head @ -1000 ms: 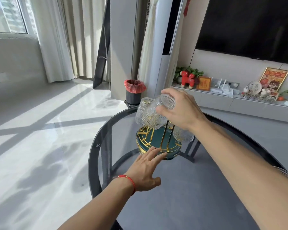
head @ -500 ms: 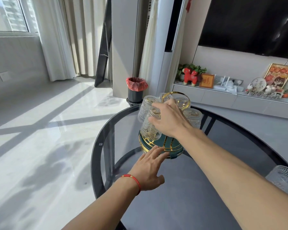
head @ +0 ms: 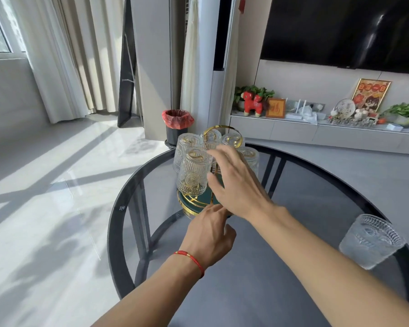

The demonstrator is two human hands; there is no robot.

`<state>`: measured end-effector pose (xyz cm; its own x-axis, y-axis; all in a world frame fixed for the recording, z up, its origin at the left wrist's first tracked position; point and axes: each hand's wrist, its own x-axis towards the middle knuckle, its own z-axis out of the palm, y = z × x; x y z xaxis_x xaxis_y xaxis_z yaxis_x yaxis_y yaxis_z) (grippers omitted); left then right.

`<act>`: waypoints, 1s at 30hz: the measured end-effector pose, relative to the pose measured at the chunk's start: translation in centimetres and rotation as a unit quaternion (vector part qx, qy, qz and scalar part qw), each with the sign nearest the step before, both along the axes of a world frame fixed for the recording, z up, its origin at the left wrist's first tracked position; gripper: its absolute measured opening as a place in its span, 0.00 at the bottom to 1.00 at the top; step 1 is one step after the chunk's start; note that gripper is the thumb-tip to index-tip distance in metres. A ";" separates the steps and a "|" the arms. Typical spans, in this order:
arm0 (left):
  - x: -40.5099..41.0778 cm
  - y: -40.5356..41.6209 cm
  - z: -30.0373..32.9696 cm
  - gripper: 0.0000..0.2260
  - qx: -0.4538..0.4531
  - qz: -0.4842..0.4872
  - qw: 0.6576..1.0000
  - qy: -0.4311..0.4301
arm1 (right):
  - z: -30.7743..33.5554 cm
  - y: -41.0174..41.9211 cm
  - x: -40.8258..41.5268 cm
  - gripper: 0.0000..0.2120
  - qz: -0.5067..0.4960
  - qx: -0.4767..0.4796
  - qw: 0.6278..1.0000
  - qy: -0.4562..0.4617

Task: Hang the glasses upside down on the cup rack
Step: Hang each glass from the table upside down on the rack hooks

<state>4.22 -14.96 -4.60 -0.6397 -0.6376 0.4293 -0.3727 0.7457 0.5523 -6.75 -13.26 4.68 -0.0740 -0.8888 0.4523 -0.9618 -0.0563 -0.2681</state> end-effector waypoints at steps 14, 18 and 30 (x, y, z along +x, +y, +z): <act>-5.9 5.1 0.9 0.20 0.214 -0.086 0.973 -0.019 | -4.8 18.8 -12.7 0.24 -0.300 -0.181 0.920 -0.175; -6.3 5.6 0.8 0.19 0.204 -0.101 0.974 0.000 | -6.3 20.3 -15.7 0.42 -0.429 -0.129 0.827 -0.341; -7.0 7.0 1.6 0.26 0.281 -0.141 0.948 0.052 | -7.5 19.6 -14.7 0.34 -0.226 -0.040 0.890 -0.395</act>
<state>-2.74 -7.98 -2.97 -0.7916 -0.5943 0.1423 -0.1237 0.3838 0.9151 -21.49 6.36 -2.80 -0.7379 -0.6555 0.1609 -0.4047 0.2389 -0.8827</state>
